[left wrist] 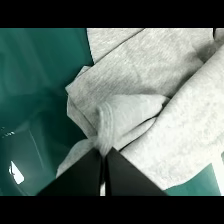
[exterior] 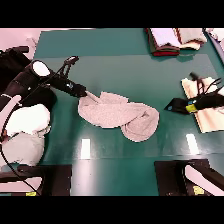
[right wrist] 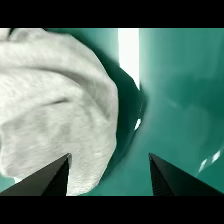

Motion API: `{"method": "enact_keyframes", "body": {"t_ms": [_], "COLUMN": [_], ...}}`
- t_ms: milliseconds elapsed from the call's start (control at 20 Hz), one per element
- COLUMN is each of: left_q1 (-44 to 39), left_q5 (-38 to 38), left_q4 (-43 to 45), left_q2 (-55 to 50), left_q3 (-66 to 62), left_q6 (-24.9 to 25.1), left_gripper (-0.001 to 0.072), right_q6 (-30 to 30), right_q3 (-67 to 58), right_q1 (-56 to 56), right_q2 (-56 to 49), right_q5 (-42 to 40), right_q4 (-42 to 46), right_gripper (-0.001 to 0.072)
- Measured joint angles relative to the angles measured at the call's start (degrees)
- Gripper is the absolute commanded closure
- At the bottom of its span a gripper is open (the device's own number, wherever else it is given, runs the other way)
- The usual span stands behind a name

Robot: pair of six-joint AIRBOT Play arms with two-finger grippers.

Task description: Fold the shirts.

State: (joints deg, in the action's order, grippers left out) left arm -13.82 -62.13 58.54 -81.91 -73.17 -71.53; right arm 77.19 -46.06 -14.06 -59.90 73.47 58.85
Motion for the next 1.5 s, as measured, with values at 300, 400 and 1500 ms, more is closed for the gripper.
{"method": "enact_keyframes", "body": {"t_ms": [300,400,1500], "left_q1": [0.0,0.0,0.1], "left_q5": [0.0,0.0,-0.4], "left_q4": [0.8,1.0,19.5], "left_q2": [0.0,0.1,35.2], "left_q3": [-0.5,-0.5,-38.9], "left_q6": [-0.5,-0.7,-9.3], "left_gripper": [0.0687,0.0687,0.0687], "right_q6": [-3.2,-4.4,0.1], "right_q3": [2.7,0.7,-53.4], "right_q1": [5.8,8.4,-6.0], "right_q2": [-11.5,-13.9,14.9], "right_q5": [-5.5,-7.0,11.0], "right_q4": [-7.8,-8.5,-4.6], "right_gripper": [0.0681,0.0701,0.0702]}}
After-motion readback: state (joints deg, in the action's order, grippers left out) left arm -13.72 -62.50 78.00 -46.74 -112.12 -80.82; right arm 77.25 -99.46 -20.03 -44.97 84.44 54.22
